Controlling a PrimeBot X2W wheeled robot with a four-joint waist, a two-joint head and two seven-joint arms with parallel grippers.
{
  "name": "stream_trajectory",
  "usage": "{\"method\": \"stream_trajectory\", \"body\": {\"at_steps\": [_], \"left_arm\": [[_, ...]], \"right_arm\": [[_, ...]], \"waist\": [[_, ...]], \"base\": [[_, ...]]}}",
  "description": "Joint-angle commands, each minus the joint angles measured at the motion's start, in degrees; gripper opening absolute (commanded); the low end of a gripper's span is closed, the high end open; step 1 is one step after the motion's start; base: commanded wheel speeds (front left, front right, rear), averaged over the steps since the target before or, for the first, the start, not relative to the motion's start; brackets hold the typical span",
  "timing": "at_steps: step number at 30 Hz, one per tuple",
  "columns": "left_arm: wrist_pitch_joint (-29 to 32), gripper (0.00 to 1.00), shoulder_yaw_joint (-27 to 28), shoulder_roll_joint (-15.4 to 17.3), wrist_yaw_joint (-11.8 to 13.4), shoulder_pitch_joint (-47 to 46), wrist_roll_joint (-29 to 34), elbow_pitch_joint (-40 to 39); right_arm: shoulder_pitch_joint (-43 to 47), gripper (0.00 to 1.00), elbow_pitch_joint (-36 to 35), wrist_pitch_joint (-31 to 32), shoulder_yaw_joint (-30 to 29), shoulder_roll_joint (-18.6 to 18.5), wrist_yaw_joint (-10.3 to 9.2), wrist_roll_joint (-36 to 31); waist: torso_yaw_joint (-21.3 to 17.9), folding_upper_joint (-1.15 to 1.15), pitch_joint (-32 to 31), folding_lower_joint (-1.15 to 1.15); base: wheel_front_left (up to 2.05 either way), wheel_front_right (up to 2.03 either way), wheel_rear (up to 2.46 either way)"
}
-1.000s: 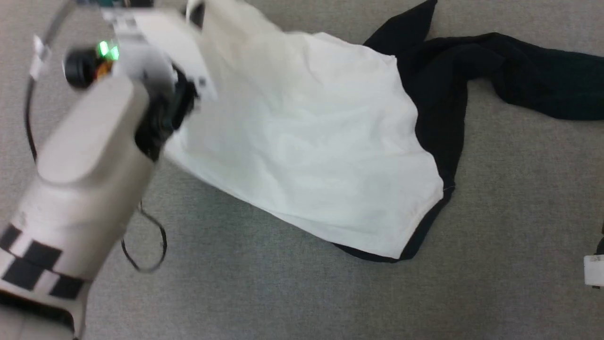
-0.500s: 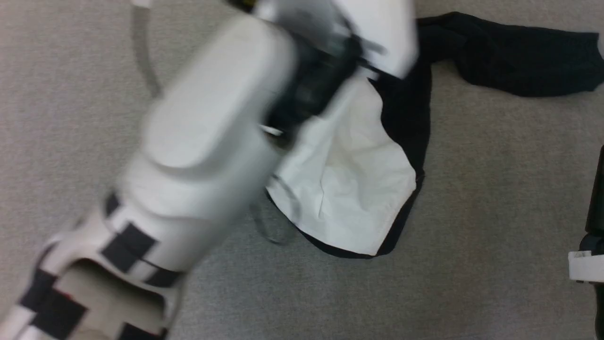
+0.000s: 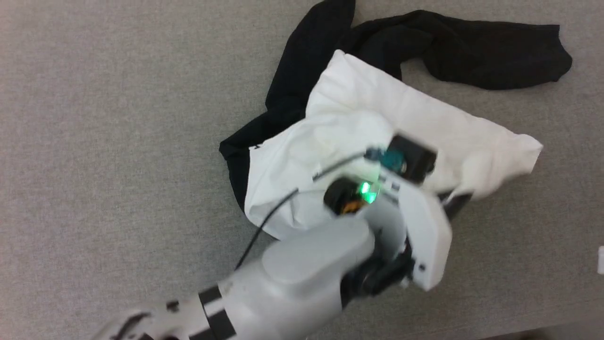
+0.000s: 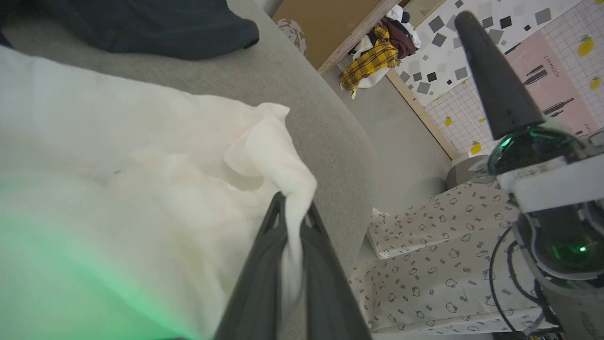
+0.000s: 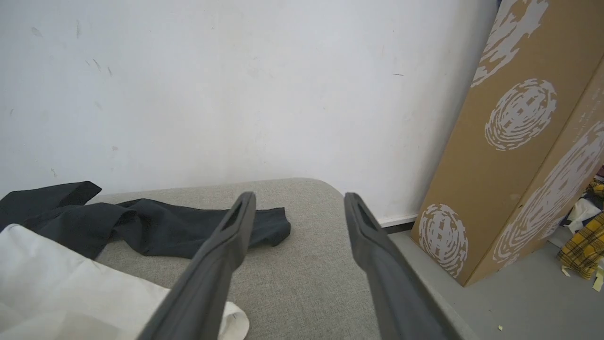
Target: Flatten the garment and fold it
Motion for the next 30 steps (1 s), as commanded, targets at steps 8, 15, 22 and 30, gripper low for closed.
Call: {"method": "stream_trajectory", "body": {"at_steps": [8,15,22,30], "left_arm": [[-2.68,1.00,-4.76,0.02,0.93,1.88,-2.13,5.00],[-6.41,1.00,0.70,1.55,1.06,-4.93,-3.16,3.26],[-5.31,1.00,-0.02,14.61,8.00,-10.55,4.88,4.78],[2.39,1.00,-2.55,18.25,8.21,-7.62,3.32,9.03]], "right_arm": [[0.72,1.00,0.92,0.12,1.07,0.17,-0.06,-0.31],[2.42,1.00,-0.39,1.46,0.65,0.17,-0.06,-0.56],[3.11,1.00,-2.13,2.78,1.12,0.17,-0.06,-0.55],[2.81,1.00,-4.08,4.21,0.85,0.17,-0.06,-1.19]], "waist": [[1.55,0.00,-3.25,0.00],[4.82,0.00,-6.08,0.00],[5.92,0.00,-5.48,0.00],[6.14,0.00,-2.62,0.00]], "base": [[0.00,0.00,0.00],[0.00,0.00,0.00],[0.00,0.00,0.00],[0.00,0.00,0.00]]}}
